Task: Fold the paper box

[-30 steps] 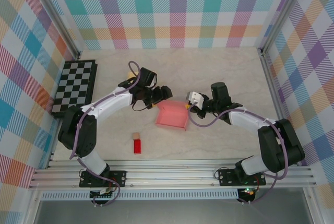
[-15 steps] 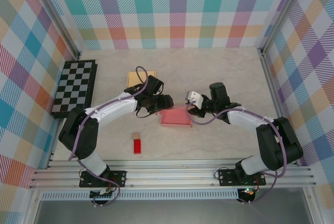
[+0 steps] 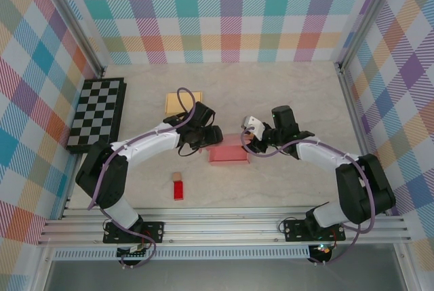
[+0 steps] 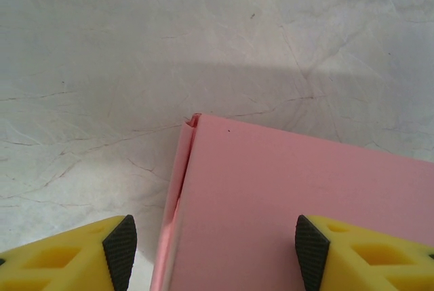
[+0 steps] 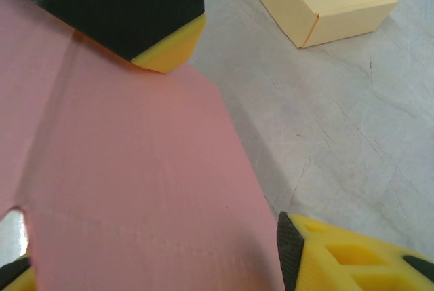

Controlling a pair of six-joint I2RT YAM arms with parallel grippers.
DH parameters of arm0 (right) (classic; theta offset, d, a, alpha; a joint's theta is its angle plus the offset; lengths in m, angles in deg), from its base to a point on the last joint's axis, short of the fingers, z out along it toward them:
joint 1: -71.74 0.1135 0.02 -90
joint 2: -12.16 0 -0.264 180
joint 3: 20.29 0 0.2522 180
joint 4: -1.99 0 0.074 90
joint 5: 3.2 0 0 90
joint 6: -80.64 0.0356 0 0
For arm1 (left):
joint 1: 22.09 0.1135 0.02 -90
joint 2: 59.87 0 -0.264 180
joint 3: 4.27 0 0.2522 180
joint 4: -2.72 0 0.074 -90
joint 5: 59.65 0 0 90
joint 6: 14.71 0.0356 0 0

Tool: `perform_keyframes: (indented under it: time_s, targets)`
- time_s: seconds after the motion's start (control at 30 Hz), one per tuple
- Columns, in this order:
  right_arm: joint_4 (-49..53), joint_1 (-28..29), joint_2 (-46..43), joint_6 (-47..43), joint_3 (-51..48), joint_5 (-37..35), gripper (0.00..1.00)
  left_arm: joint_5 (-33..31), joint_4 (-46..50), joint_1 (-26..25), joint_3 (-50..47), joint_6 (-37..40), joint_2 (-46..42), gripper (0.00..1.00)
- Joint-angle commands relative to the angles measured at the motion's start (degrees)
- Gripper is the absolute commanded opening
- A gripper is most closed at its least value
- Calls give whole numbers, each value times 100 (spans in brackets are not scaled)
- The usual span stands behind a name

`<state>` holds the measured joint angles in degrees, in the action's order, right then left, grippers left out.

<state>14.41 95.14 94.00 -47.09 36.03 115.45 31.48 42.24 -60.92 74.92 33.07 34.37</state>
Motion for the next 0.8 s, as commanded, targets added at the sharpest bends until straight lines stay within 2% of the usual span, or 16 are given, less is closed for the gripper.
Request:
perform_keyframes:
  time_s: [0.0,0.3,0.43,0.67,0.77]
  targets:
    - [490,-10,-293,64,221,168,56,-246,234,-81,-127,-24,-108,65]
    - [1211,-17,-885,87,386,6,57,-308,184,-82,-66,-129,-99,65]
    - [1413,-11,-1081,55,396,-20,47,-274,158,-88,-22,-142,-98,65]
    - [1515,27,-893,-282,441,170,40,-155,63,-90,-4,-217,-116,66]
    - [1453,78,-788,-486,452,235,30,-139,61,-90,13,-219,-138,66]
